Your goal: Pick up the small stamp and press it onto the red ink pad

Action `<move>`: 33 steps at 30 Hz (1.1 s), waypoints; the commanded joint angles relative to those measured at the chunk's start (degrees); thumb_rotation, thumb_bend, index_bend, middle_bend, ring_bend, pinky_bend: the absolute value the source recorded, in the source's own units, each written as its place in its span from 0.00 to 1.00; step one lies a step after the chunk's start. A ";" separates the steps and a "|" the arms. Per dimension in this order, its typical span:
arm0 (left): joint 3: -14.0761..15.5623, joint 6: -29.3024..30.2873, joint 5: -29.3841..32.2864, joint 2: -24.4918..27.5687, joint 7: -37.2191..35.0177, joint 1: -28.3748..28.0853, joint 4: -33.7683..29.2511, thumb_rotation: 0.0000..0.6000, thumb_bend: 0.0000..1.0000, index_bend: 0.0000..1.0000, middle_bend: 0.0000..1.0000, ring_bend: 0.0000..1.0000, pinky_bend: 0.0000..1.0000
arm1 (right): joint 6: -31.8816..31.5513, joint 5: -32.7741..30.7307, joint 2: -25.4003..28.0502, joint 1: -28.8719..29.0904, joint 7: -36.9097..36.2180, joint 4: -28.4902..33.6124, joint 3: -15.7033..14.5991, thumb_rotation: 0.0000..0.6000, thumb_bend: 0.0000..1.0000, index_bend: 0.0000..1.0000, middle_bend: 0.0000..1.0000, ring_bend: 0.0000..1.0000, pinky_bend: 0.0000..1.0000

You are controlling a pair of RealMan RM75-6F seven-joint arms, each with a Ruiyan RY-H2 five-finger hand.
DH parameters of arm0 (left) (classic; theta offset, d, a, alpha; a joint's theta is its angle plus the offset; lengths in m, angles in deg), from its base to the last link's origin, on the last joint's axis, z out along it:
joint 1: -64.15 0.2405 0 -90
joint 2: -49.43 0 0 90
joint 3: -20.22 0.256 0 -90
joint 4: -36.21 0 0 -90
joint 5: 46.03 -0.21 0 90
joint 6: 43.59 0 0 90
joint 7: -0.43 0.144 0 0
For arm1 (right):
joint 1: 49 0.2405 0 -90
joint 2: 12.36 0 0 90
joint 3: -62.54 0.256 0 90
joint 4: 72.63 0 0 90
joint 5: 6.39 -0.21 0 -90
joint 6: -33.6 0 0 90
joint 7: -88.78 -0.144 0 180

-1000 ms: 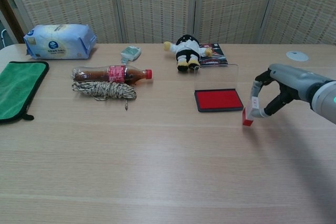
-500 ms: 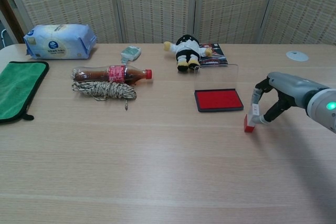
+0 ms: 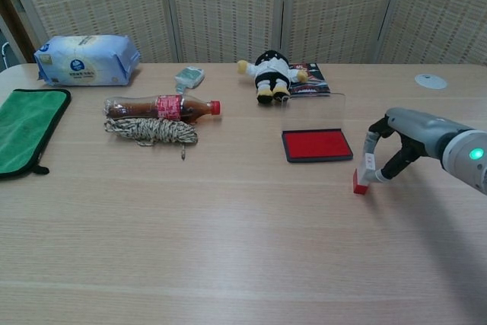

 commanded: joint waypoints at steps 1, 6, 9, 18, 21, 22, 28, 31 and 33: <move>0.01 -0.06 -0.01 0.01 0.03 -0.02 -0.03 1.00 0.34 0.00 0.00 0.00 0.03 | 0.23 0.26 0.49 -0.14 0.05 0.44 -0.26 1.00 0.25 0.71 0.26 0.15 0.00; 0.01 -0.13 -0.04 0.00 0.20 -0.04 -0.07 1.00 0.34 0.00 0.00 0.00 0.03 | 0.99 -0.03 1.04 -0.14 0.17 0.72 -0.51 1.00 0.25 0.68 0.25 0.14 0.00; 0.00 -0.13 -0.08 -0.02 0.26 -0.06 -0.04 1.00 0.34 0.00 0.00 0.00 0.03 | 1.54 -0.19 1.24 -0.02 0.32 0.73 -0.70 1.00 0.25 0.64 0.24 0.14 0.00; -0.06 -0.17 0.06 -0.02 -0.08 -0.10 0.08 1.00 0.34 0.00 0.00 0.00 0.03 | 1.85 0.08 2.48 0.12 0.51 2.07 -1.03 1.00 0.25 0.38 0.21 0.12 0.00; -0.07 -0.19 0.06 -0.06 -0.01 -0.11 0.07 1.00 0.34 0.00 0.00 0.00 0.03 | 1.86 0.10 3.05 0.14 0.65 2.64 -1.17 1.00 0.25 0.32 0.20 0.12 0.00; -0.09 -0.24 0.07 -0.06 0.01 -0.14 0.04 1.00 0.34 0.00 0.00 0.00 0.03 | 2.01 0.04 3.30 0.17 0.74 2.86 -1.28 1.00 0.24 0.30 0.20 0.12 0.00; -0.11 -0.31 0.12 -0.08 0.04 -0.16 0.03 1.00 0.34 0.00 0.00 0.00 0.03 | 2.21 -0.11 4.22 0.25 0.79 3.99 -1.58 1.00 0.24 0.25 0.19 0.11 0.00; -0.10 -0.32 0.08 -0.06 0.02 -0.18 0.08 1.00 0.34 0.00 0.00 0.00 0.03 | 1.98 0.24 4.98 0.09 0.35 5.06 -1.53 1.00 0.24 0.24 0.19 0.11 0.00; -0.12 -0.39 0.17 -0.07 -0.10 -0.22 0.15 1.00 0.34 0.00 0.00 0.00 0.03 | 1.77 0.52 5.86 -0.12 0.19 6.32 -1.68 1.00 0.24 0.23 0.19 0.11 0.00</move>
